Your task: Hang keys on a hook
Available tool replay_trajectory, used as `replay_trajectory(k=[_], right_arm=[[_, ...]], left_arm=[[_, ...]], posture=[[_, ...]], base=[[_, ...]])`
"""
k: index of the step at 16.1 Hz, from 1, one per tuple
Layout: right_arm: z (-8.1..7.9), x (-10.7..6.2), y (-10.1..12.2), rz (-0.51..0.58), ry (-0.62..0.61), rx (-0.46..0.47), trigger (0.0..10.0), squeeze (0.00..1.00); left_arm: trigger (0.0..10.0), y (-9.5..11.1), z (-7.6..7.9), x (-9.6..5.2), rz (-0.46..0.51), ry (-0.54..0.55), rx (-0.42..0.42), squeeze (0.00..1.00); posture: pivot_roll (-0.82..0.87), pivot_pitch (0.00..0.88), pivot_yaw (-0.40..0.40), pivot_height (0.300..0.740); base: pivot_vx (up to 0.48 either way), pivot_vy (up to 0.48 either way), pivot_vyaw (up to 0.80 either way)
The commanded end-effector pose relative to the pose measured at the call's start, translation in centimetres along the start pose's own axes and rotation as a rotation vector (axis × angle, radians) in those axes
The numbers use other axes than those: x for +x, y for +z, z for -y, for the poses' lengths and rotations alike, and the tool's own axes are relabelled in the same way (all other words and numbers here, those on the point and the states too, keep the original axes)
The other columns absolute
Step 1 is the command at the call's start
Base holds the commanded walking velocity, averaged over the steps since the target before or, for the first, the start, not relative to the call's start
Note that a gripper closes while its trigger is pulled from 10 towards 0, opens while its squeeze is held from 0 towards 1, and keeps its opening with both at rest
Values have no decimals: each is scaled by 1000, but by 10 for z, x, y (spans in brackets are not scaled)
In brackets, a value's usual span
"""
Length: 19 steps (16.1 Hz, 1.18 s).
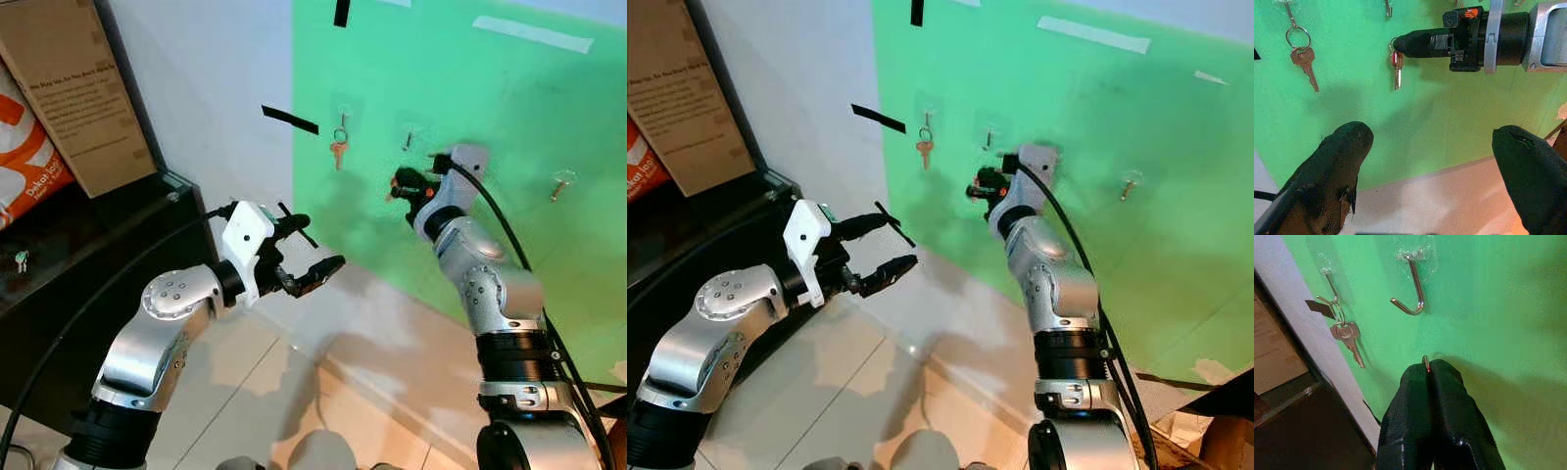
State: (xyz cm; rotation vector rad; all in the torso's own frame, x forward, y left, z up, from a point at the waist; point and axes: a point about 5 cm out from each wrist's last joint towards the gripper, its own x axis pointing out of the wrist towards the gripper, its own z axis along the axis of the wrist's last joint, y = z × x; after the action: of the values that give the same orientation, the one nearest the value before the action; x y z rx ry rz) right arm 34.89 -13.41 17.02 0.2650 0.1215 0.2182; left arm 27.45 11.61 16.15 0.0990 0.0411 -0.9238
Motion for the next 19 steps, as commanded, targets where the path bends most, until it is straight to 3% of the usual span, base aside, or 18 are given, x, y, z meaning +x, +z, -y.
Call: replay_trajectory(k=[1,7,12,19], right_arm=[[-2,-1,1,5,9,-8,10000,0],[-7,-4,11,68,53,11,10000,0],[-7,-13,18,84,61,-33,10000,0],[-12,-5,27,106,63,19,10000,0]], left_arm=[[10000,2,-1,2,-2,-1,14,0],[10000,2,-1,2,0,-2,18,0],[10000,1,0,2,2,-4,16,0],[10000,1,1,3,2,-10,18,0]], posture=[[3,0,-14,740],[3,0,-14,740],[2,0,-21,740],[7,0,-25,740]], base=[[0,0,0],[0,0,0],[0,0,0],[0,0,0]])
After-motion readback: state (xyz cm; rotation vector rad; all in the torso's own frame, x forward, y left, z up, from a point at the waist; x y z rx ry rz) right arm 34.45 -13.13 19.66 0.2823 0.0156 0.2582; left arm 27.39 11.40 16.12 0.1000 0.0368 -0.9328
